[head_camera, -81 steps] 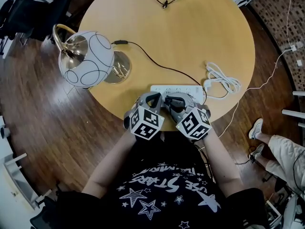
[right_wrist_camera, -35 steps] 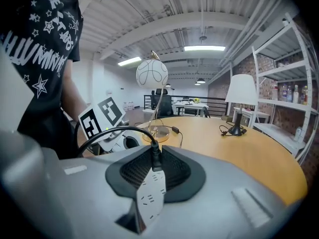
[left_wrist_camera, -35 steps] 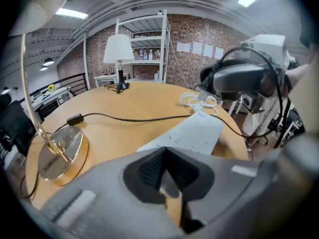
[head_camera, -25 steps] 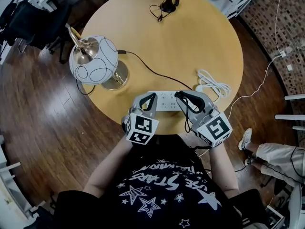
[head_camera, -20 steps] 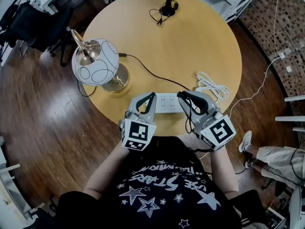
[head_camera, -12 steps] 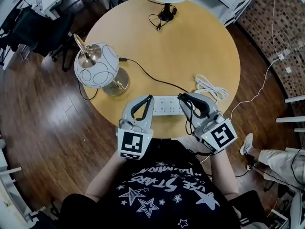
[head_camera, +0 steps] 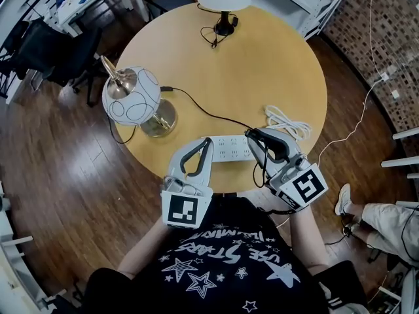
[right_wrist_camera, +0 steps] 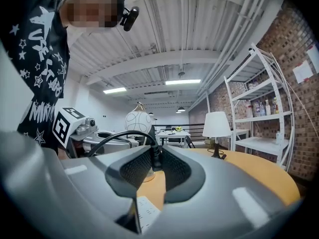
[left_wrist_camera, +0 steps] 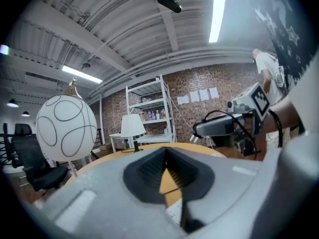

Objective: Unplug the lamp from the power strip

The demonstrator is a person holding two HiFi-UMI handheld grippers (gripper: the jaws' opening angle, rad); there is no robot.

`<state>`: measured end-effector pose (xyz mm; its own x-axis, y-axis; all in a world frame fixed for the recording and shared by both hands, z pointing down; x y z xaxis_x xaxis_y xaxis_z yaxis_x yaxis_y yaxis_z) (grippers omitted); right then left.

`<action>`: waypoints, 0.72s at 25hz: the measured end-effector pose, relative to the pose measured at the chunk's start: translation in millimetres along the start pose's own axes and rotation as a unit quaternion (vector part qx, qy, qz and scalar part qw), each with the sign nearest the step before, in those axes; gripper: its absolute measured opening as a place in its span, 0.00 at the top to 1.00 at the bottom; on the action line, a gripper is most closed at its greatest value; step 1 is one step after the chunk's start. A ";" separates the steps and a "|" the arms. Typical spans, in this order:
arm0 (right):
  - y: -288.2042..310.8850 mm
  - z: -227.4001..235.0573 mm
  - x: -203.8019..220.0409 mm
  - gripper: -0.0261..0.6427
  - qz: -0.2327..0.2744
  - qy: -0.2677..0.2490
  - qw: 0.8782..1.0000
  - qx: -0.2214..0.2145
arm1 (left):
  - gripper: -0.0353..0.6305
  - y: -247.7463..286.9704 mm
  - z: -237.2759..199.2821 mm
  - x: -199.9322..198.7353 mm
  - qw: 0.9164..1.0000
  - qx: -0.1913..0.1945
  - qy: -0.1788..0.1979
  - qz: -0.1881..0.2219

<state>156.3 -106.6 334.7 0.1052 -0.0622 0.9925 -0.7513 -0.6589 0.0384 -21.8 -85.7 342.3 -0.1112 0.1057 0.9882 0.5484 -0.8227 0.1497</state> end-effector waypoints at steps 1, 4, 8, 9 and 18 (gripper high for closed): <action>0.1 -0.1 1.6 0.86 0.000 0.002 1.000 -0.001 | 0.94 0.1 1.2 -0.6 1.000 0.001 0.011 -0.002; -0.6 -2.1 7.8 0.86 -0.004 0.006 1.000 -0.004 | 0.94 0.0 7.1 -2.5 0.999 0.008 0.040 0.002; 0.4 -6.7 10.3 0.86 -0.008 -0.001 1.000 -0.009 | 0.94 1.1 8.0 -1.5 0.999 0.004 0.038 0.006; 0.9 -8.1 10.1 0.86 -0.009 -0.003 1.000 -0.011 | 0.94 0.8 7.6 -1.3 0.999 0.004 0.036 0.006; -1.0 -13.3 11.0 0.86 -0.016 -0.013 0.999 -0.025 | 0.94 -1.5 4.2 4.0 1.000 -0.014 0.022 -0.005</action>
<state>149.6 -96.7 347.1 0.1467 -0.0610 0.9873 -0.7786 -0.6227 0.0772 -19.6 -81.7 346.1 -0.1532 0.0898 0.9841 0.5246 -0.8366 0.1580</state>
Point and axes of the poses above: the fingertips, and each gripper's own axes: y forward along the fingers, z to its right, x out of its underside, the point moved 7 cm from there along -y, backward along the fingers, and after that the axes turned 7 degrees about -y, right-handed, at the moved point
